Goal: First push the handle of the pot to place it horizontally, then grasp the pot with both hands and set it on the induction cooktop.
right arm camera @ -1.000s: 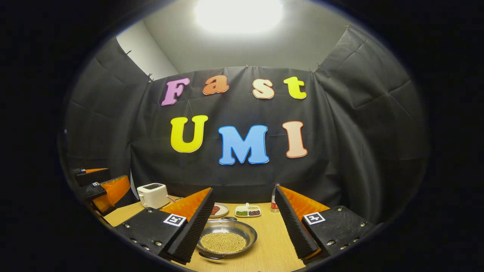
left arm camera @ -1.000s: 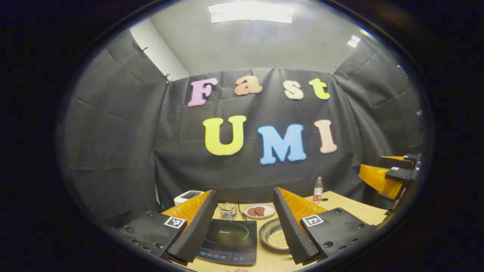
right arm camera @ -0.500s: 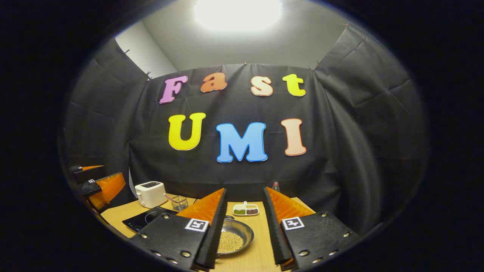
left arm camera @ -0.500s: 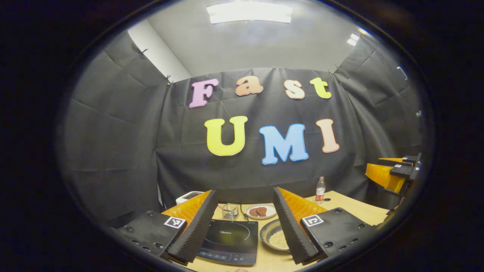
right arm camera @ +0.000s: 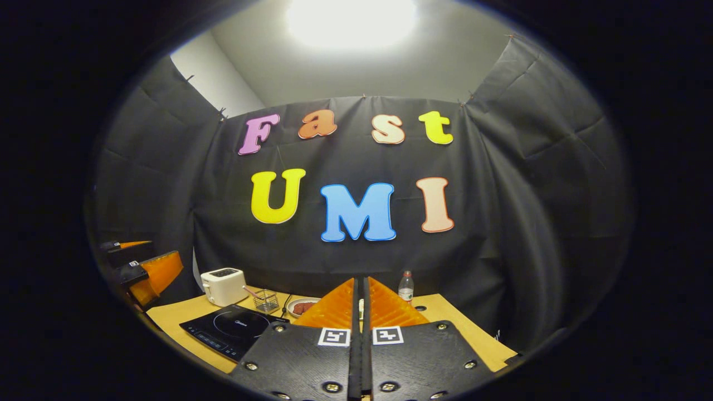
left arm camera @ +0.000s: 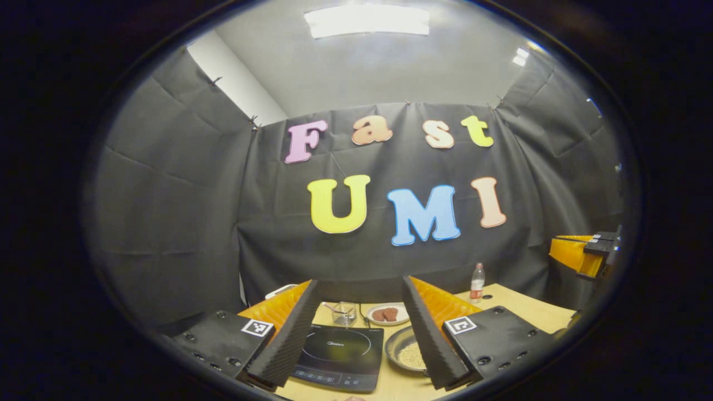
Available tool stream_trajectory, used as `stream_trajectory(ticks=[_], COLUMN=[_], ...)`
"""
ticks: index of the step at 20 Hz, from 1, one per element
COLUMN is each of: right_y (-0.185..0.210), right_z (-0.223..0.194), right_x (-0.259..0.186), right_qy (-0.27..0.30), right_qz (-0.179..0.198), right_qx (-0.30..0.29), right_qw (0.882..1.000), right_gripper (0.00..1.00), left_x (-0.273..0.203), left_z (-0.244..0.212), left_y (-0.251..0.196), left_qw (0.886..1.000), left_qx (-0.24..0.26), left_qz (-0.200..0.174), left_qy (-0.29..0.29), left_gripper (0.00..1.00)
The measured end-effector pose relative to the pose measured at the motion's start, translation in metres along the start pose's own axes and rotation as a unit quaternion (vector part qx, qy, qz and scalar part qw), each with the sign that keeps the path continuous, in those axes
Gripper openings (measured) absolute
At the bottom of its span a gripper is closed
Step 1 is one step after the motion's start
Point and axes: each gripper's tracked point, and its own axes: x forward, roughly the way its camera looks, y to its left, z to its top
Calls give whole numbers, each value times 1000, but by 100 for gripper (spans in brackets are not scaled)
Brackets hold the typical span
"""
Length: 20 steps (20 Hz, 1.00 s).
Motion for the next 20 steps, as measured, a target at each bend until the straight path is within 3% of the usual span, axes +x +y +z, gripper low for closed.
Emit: stream_trajectory(ticks=[3, 4, 9, 17, 18, 20], right_y=[0, 3, 21, 78, 85, 101], right_z=[-5, -7, -22, -56, -60, -71], right_x=[5, 8, 32, 69, 73, 79], right_qy=[5, 9, 27, 74, 79, 93], right_qz=[9, 14, 40, 96, 104, 123], right_qx=[2, 6, 19, 27, 24, 22], right_qw=[1000, 1000, 999, 992, 991, 988], right_gripper=[0, 0, 0, 0, 0, 0], left_x=[-4, -3, 15, 62, 67, 74], left_z=[-2, -2, -6, -16, -17, -17], left_y=[5, 7, 18, 41, 46, 56], left_qw=[1000, 1000, 1000, 999, 999, 999], left_qx=[0, 1, 12, 5, 7, 7], left_qz=[16, 19, 28, 35, 37, 44], left_qy=[1, 2, 5, 4, 3, 4], left_gripper=[93, 99, 99, 99, 93, 93])
